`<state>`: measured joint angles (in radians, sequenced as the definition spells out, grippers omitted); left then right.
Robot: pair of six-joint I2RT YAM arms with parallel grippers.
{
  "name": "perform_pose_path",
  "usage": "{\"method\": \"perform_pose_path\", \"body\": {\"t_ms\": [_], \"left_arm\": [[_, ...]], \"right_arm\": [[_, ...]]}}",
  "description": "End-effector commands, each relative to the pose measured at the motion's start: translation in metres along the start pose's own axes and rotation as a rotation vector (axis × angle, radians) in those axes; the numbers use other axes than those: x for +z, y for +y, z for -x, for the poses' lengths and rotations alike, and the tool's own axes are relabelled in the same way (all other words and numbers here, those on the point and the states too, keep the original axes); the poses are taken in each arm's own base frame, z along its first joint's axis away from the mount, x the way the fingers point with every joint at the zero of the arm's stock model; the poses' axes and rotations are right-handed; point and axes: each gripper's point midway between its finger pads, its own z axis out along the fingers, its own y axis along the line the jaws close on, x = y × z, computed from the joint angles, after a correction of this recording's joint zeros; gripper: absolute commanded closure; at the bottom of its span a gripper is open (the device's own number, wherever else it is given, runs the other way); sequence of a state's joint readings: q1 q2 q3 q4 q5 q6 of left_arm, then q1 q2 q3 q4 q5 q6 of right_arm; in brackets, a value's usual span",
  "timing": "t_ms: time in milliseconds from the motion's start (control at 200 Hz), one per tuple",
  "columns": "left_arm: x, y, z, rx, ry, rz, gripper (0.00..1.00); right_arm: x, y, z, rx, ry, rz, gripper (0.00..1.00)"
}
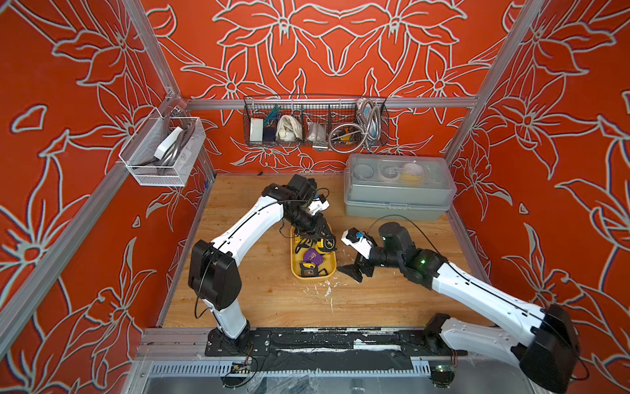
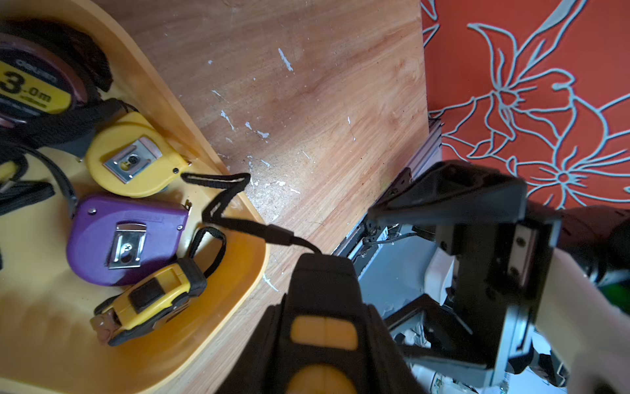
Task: Take the tape measure out of the storage box
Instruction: Place the tape measure at the center of the board.
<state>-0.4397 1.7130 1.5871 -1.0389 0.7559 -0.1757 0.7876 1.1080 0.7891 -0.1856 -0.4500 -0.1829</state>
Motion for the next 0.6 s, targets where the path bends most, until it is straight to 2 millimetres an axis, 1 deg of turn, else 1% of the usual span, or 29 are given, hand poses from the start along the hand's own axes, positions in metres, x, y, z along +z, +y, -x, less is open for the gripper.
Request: {"method": "perform_pose_path", "body": {"t_ms": [0,170,275,430,475,596], "left_arm": [[-0.004,-0.017,-0.011,-0.003,0.021,-0.061,0.89],[0.002,-0.022,-0.017,0.001,0.049,-0.075,0.89],[0.004,-0.026,-0.02,0.005,0.064,-0.091,0.89],[0.005,-0.03,-0.025,0.014,0.081,-0.094,0.89],[0.005,-0.03,-0.027,0.013,0.087,-0.091,0.89],[0.003,-0.032,-0.029,0.018,0.087,-0.092,0.88]], "right_arm": [[0.004,0.003,0.023,-0.101,-0.039,-0.007,0.0],[0.015,0.0,0.036,-0.12,-0.069,-0.012,0.02],[0.023,-0.004,0.042,-0.116,-0.072,-0.011,0.04],[0.03,-0.013,0.046,-0.119,-0.081,-0.052,0.06],[0.03,-0.019,0.046,-0.114,-0.075,-0.082,0.06],[0.032,-0.025,0.041,-0.12,-0.055,-0.12,0.05]]}}
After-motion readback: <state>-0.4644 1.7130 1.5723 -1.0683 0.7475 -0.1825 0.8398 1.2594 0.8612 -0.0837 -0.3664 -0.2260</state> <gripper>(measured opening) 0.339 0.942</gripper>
